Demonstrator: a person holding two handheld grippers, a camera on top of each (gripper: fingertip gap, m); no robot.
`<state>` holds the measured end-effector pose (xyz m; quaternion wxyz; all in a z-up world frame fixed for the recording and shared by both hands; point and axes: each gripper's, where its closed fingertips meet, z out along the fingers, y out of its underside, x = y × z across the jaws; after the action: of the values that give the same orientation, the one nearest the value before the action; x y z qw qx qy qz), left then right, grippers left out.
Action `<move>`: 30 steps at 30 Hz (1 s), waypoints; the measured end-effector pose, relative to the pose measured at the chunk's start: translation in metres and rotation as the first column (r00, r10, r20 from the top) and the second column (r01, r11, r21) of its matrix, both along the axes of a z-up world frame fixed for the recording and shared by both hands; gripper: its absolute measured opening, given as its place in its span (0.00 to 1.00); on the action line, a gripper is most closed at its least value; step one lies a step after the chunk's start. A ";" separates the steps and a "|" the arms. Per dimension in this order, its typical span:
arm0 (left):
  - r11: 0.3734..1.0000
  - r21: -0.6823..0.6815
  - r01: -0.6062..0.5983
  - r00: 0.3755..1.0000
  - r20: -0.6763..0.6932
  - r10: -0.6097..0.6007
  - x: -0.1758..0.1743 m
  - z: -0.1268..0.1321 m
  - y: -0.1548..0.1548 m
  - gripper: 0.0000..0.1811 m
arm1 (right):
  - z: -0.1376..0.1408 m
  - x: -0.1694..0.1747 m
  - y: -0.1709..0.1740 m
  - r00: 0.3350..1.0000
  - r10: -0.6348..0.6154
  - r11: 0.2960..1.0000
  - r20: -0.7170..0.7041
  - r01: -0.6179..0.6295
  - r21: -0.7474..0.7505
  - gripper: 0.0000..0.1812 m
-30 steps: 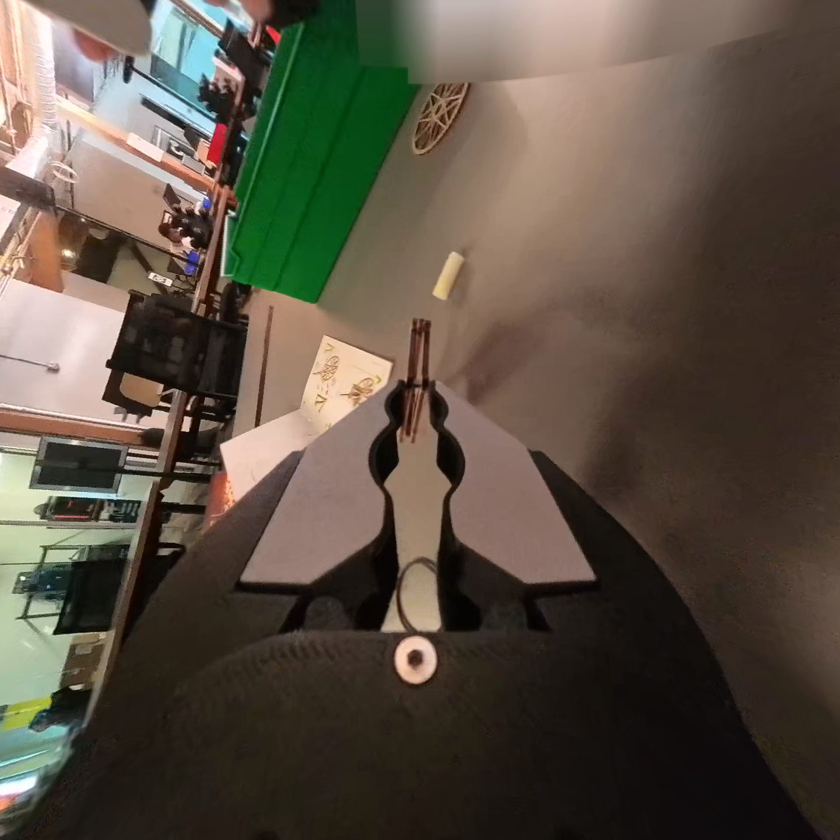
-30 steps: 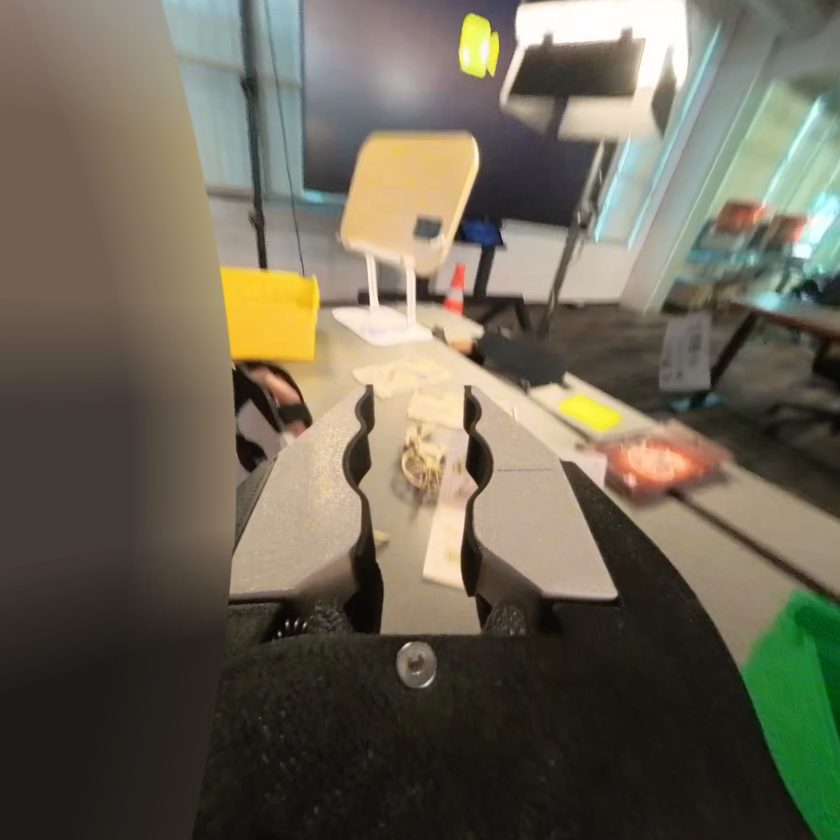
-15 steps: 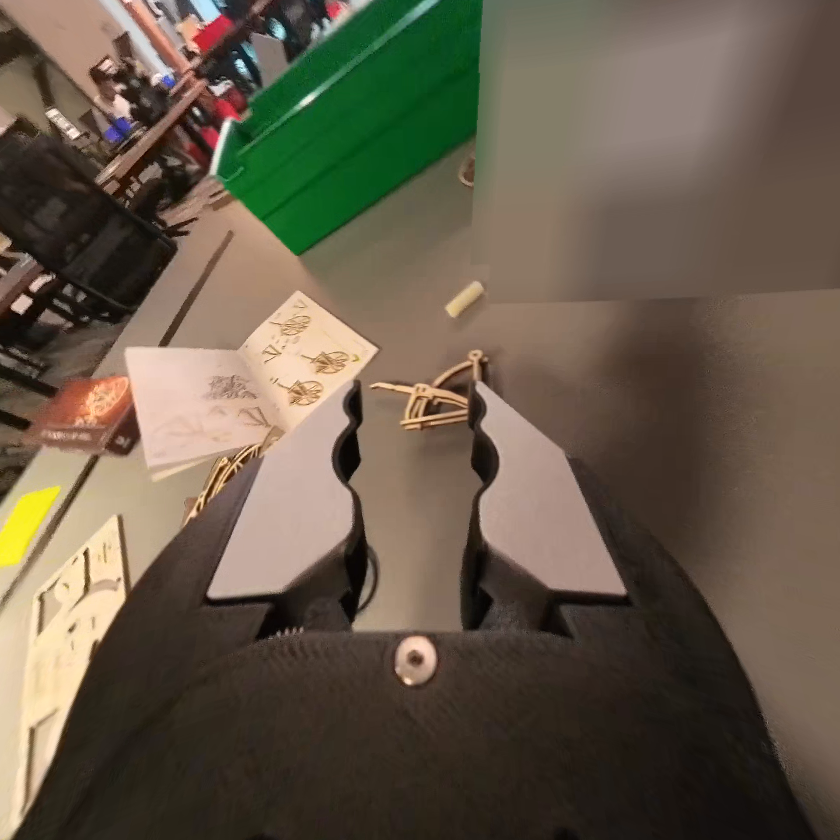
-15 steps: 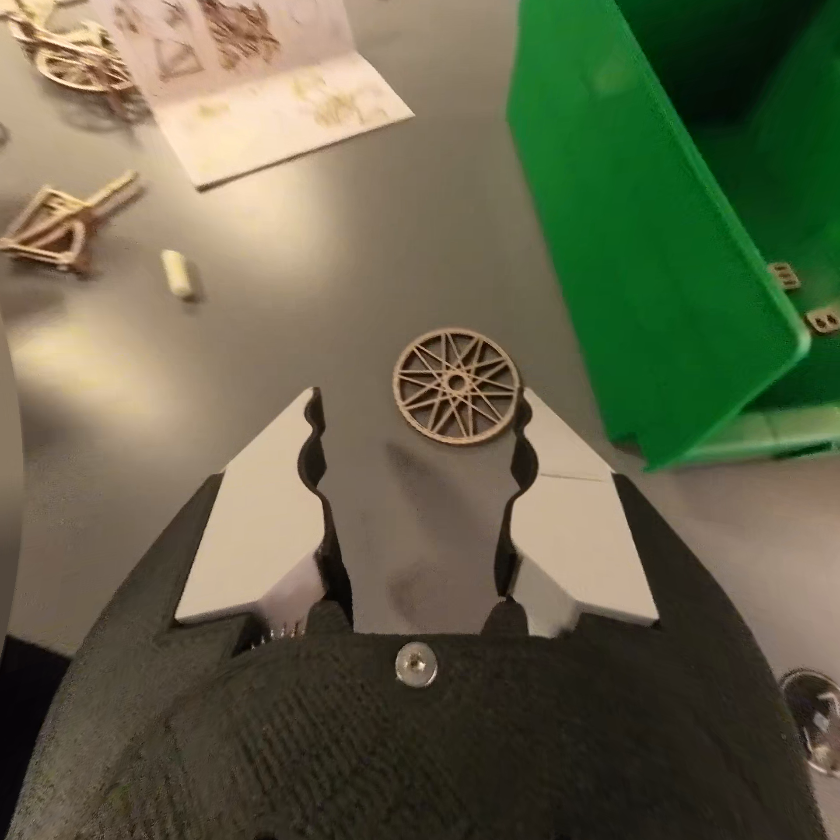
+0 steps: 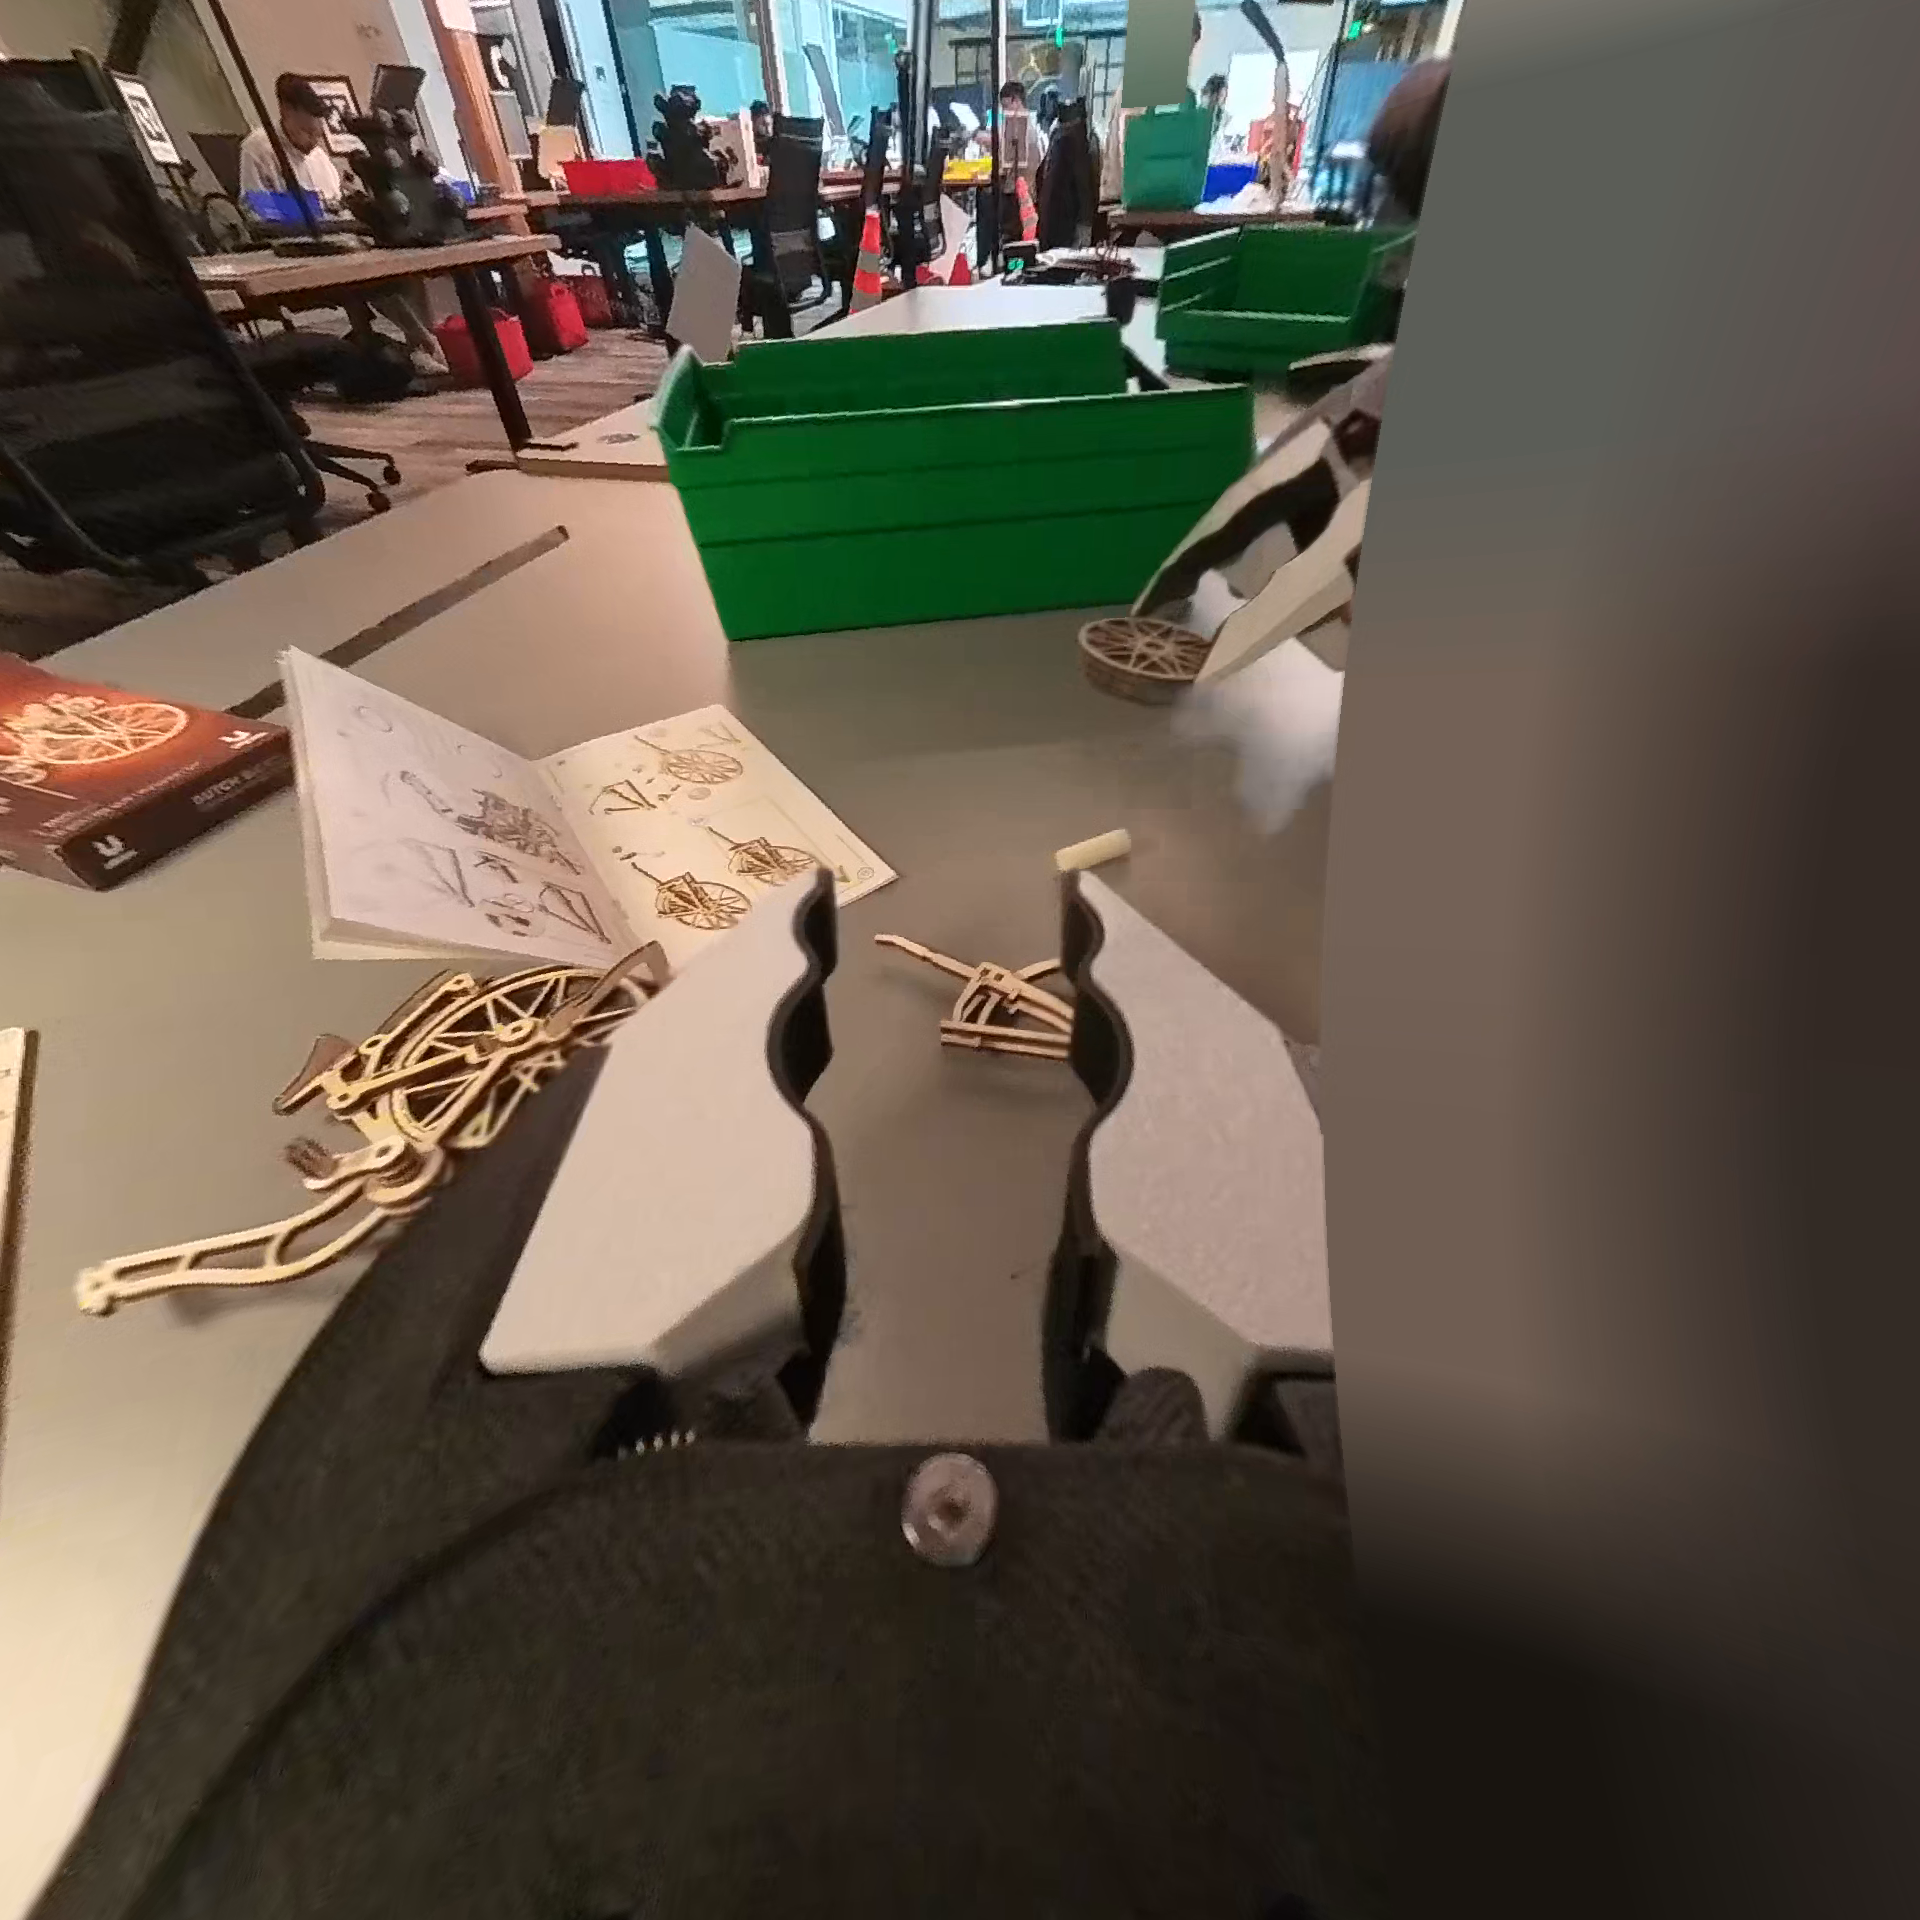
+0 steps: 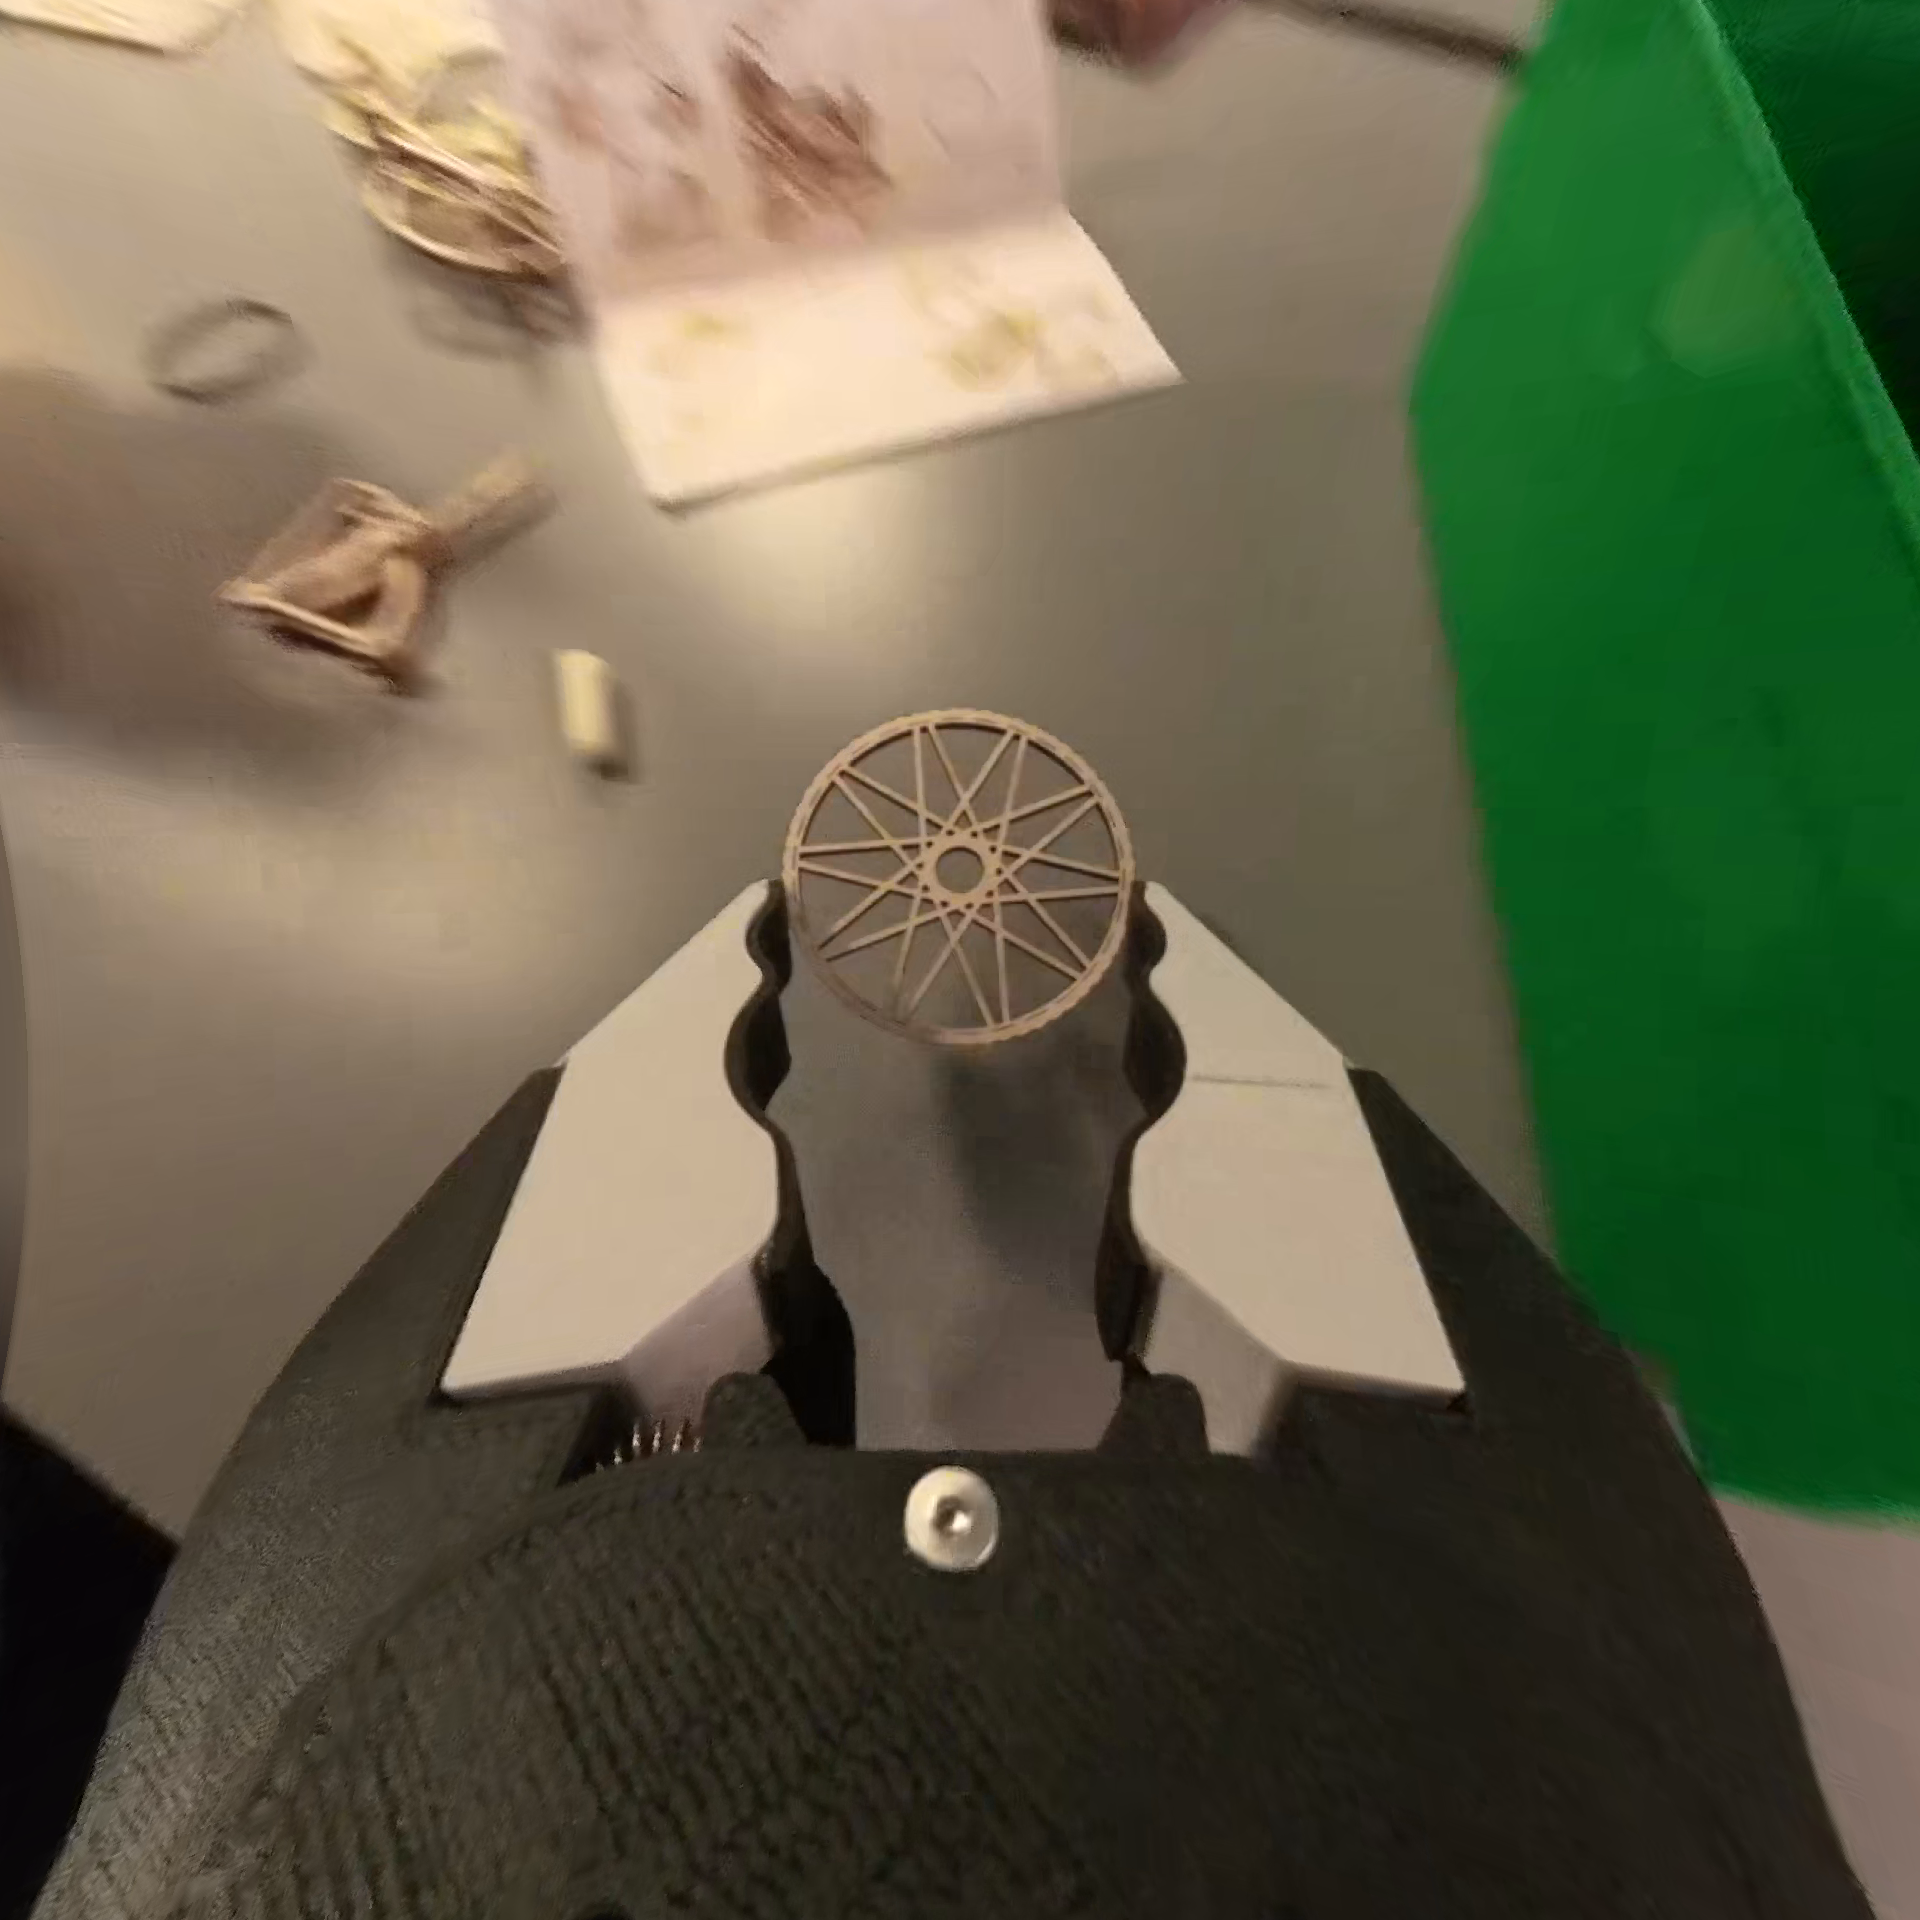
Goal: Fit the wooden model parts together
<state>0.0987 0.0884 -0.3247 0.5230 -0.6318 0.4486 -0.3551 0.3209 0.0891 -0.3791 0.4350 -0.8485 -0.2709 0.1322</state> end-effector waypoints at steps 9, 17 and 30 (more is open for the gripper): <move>0.952 -0.057 0.301 0.847 -0.443 -0.295 0.018 -0.063 -0.013 0.37 | 0.003 -0.118 -0.062 0.885 0.464 0.885 -0.022 -0.465 -0.017 0.35; 0.890 -0.292 0.351 0.749 -0.482 -0.454 0.030 -0.085 -0.013 0.38 | -0.018 -0.140 -0.066 0.868 0.491 0.870 0.072 -0.484 -0.090 0.35; 0.910 -0.149 0.387 0.806 -0.425 -0.412 0.021 -0.066 -0.011 0.29 | -0.022 -0.126 -0.061 0.869 0.477 0.879 0.134 -0.467 -0.099 0.35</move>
<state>0.1193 0.0772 -0.3904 0.3015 -0.6019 0.6693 -0.3143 0.1949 0.0277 -0.4014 0.3400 -0.7775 -0.4985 0.1770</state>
